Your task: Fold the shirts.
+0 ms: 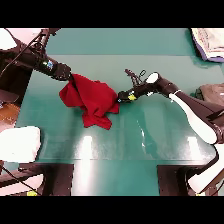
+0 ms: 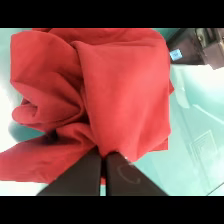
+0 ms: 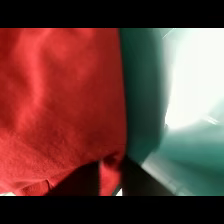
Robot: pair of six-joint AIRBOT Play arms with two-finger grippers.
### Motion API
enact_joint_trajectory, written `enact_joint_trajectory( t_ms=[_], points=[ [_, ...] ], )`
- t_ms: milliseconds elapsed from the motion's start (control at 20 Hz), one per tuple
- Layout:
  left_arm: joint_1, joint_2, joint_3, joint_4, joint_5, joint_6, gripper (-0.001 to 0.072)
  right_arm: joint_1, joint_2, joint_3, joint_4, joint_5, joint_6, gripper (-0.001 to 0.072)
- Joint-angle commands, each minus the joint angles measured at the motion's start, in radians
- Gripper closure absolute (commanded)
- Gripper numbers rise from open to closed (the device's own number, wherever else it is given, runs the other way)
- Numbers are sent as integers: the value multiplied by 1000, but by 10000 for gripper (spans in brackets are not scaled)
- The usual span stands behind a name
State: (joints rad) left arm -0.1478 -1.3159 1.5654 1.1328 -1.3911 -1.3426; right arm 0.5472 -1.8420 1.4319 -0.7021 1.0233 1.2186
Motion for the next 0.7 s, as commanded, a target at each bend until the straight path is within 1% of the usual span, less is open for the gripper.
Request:
enact_joint_trajectory(
  t_ms=[0,100,200,300,400,500,650],
  points=[
    [1,1,1,0,-3,0,679,5,-2,0,2,-53,0,693],
    [1,1,1,0,-7,0,679,3,7,0,-5,-55,0,696],
    [1,12,12,4,-8,0,680,-16,70,0,-66,-56,0,698],
    [1,38,72,12,-21,-1,679,-62,189,14,-182,-48,4,698],
    [1,69,190,-6,-53,-3,679,-122,325,77,-330,18,33,698],
    [1,104,314,-74,-68,-3,679,-172,455,162,-446,89,49,699],
    [1,145,479,-212,-69,-3,679,-219,612,288,-496,162,49,699]
  ],
)
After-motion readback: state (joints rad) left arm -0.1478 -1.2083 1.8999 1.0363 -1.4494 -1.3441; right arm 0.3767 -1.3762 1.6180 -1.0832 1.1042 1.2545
